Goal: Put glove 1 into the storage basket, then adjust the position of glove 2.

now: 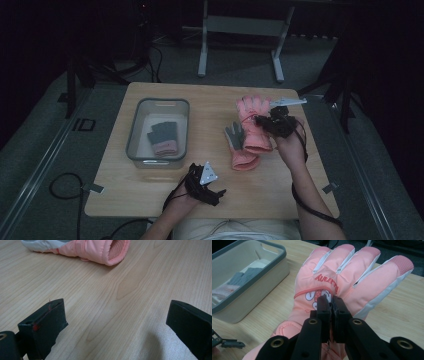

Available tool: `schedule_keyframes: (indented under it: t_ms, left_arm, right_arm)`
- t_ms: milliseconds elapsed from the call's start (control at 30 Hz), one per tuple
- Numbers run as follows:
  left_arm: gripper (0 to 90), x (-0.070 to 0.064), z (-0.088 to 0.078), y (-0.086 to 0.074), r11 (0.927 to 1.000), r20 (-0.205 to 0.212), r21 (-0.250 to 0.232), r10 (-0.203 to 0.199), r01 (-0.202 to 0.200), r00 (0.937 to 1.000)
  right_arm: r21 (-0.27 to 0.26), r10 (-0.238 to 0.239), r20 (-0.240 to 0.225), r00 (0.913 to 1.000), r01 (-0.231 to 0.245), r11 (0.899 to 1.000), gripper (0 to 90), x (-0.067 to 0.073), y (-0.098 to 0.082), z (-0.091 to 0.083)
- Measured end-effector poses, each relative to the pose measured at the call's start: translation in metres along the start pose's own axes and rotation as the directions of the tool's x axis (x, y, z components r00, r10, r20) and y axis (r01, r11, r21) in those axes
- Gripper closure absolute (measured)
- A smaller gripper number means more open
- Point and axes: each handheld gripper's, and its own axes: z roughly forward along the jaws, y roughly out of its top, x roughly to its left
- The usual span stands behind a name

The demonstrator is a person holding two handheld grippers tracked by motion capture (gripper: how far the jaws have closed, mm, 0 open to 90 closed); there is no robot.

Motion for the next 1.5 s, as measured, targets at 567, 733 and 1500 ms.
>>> schedule_keyframes:
  t_ms: [567, 733, 1500]
  left_arm:
    - [2.3, 0.0, -0.001, 0.0, 1.0, 0.003, 0.0, 0.006, -0.006, 1.0]
    - [2.3, 0.0, 0.0, 0.0, 1.0, 0.003, 0.001, 0.004, -0.004, 1.0]
    - [3.5, -0.003, -0.015, 0.021, 0.9981, -0.018, -0.062, 0.0, -0.001, 0.9998]
  right_arm:
    - [0.165, -0.022, 0.019, 0.9996, 0.019, 0.986, 85.5, 0.016, -0.038, 0.062]
    - [0.2, -0.032, 0.018, 0.9993, 0.028, 0.979, 84.4, 0.016, -0.045, 0.078]
    - [0.1, -0.046, -0.018, 0.9988, 0.048, 0.994, 69.3, -0.001, -0.033, 0.037]
